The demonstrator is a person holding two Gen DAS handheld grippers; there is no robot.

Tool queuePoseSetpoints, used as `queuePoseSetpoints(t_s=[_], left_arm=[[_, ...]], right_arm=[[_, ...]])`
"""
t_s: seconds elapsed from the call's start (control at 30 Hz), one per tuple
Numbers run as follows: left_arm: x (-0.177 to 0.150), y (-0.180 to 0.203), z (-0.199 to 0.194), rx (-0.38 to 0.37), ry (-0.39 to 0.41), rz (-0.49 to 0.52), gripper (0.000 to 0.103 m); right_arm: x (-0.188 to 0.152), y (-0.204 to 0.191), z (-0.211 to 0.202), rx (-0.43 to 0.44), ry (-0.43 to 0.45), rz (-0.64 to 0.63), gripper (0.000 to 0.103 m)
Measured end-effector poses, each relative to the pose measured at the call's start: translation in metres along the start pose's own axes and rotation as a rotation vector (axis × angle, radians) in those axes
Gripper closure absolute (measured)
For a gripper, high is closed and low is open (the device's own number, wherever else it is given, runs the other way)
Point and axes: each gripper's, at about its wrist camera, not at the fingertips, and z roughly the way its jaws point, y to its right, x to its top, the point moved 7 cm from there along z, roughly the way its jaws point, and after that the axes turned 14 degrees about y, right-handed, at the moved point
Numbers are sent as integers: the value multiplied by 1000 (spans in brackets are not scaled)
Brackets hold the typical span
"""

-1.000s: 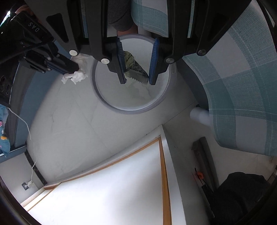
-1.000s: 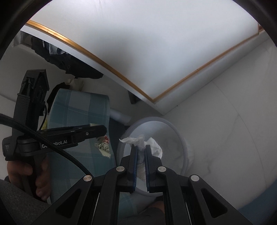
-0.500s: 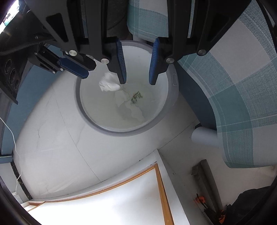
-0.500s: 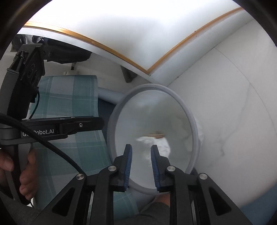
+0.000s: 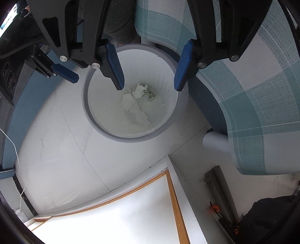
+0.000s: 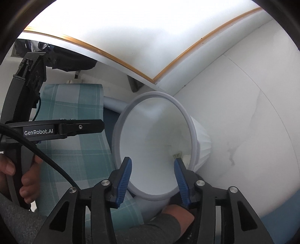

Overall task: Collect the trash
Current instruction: 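Move both open grippers back over the table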

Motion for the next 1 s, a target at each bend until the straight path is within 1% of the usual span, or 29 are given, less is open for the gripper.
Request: queuePoseSetpoints(t_s=[0.03, 0.1, 0.2, 0.27, 0.33, 0.4, 0.47, 0.53, 0.6, 0.63, 0.67, 0.73, 0.77, 0.87, 0.93, 1.0], left_arm=[[0, 1, -4, -14, 0, 0, 52], [0, 4, -16, -33, 13, -1, 52], [1, 3, -37, -12, 69, 4, 52], [2, 2, -49, -13, 101, 1, 52], [2, -1, -62, 1, 135, -4, 52], [4, -9, -82, 60, 209, -18, 52], [4, -14, -100, 84, 269, -36, 52], [4, -20, -122, 83, 329, -74, 51], [4, -26, -138, 69, 377, -96, 51], [4, -27, -149, 65, 406, -98, 48], [3, -28, -155, 69, 423, -97, 41], [2, -30, -173, 76, 470, -97, 37], [1, -31, -186, 68, 505, -102, 36], [-1, -32, -209, 54, 559, -111, 36], [-5, -37, -227, 54, 611, -120, 36], [-10, -40, -246, 70, 650, -126, 35]], right_arm=[[1, -1, -4, -2, 8, -4, 54], [4, -3, -11, -7, 24, -16, 51], [12, -8, -26, -14, 64, -39, 46], [17, -11, -36, -25, 91, -50, 44], [25, -14, -49, -43, 125, -66, 44], [33, -17, -61, -61, 159, -82, 44], [40, -22, -73, -76, 190, -89, 43], [47, -29, -87, -84, 220, -93, 42], [54, -39, -102, -88, 256, -113, 39], [58, -45, -110, -93, 278, -129, 38], [61, -50, -118, -98, 295, -146, 37], [67, -64, -133, -101, 332, -179, 37], [70, -69, -139, -104, 347, -188, 37], [79, -90, -163, -103, 404, -221, 34], [86, -109, -181, -104, 453, -253, 32], [89, -125, -198, -101, 495, -287, 29]])
